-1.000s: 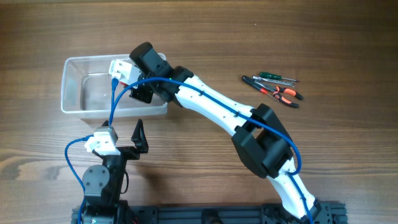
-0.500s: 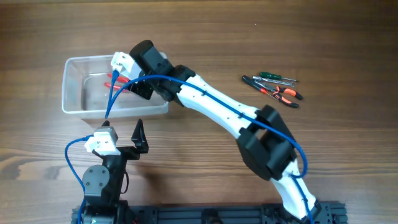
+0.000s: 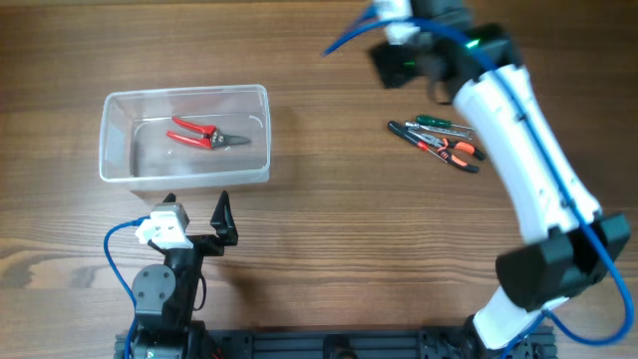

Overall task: Pack container
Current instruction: 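Open the right gripper to drop the snips, withdraw right, then lower the right gripper onto the black-handled screwdriver and grasp it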

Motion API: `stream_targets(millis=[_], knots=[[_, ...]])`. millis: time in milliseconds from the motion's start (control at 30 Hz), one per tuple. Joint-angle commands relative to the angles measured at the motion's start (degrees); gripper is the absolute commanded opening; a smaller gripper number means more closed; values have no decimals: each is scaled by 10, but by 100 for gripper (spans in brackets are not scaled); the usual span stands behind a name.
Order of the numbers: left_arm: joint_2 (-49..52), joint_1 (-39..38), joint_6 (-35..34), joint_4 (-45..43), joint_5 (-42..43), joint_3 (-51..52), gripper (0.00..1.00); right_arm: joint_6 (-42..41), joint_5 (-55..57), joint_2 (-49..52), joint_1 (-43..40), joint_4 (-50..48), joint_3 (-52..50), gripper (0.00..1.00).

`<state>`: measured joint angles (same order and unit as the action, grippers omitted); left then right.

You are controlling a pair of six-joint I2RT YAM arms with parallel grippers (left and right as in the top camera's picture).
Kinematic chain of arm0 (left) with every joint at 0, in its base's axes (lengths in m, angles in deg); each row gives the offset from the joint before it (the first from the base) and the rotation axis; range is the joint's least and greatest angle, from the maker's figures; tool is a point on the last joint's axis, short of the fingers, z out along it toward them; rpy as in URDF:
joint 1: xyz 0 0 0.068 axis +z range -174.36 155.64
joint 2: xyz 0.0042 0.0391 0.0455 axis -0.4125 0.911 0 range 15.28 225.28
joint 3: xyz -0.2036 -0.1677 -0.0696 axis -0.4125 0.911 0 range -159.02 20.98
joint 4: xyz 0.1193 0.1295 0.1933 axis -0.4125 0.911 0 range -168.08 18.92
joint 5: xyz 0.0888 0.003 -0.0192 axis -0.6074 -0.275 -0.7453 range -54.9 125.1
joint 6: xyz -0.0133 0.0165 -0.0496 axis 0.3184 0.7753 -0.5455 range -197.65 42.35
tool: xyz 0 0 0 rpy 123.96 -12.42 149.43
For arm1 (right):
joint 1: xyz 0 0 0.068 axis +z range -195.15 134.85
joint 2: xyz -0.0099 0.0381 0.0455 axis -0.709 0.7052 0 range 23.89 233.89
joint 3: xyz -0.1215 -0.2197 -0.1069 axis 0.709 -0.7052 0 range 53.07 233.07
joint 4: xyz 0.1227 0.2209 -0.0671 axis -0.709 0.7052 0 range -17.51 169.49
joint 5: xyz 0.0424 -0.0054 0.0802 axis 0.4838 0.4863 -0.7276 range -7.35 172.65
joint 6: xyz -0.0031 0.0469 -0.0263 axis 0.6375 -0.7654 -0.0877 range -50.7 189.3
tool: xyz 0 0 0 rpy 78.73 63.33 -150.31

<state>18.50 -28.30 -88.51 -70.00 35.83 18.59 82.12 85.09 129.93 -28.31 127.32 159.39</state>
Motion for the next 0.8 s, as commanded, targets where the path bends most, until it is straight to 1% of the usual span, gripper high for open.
stream_targets(millis=[0,67,133,167,233,400,500,567,767], knots=[[-1,3,-5,0,-2,2,100,-30,-168,46,-61,11,-59,71],[-1,3,-5,0,-2,2,100,-44,-180,64,-76,1,-87,67],[-1,3,-5,0,-2,2,100,-41,-180,83,-78,-4,-104,60],[-1,3,-5,0,-2,2,100,-40,-180,91,-78,-4,-107,59],[-1,3,-5,0,-2,2,100,-36,-179,112,-74,-2,-113,58],[-1,3,-5,0,-2,3,100,12,-175,157,-65,29,-114,57],[0,3,-5,0,-2,2,100,18,-144,174,-64,35,-117,55],[-1,3,-5,0,-2,3,100,18,-125,177,-64,22,-126,55],[-1,3,-5,0,-2,2,100,22,-123,178,-64,-26,-164,56]])
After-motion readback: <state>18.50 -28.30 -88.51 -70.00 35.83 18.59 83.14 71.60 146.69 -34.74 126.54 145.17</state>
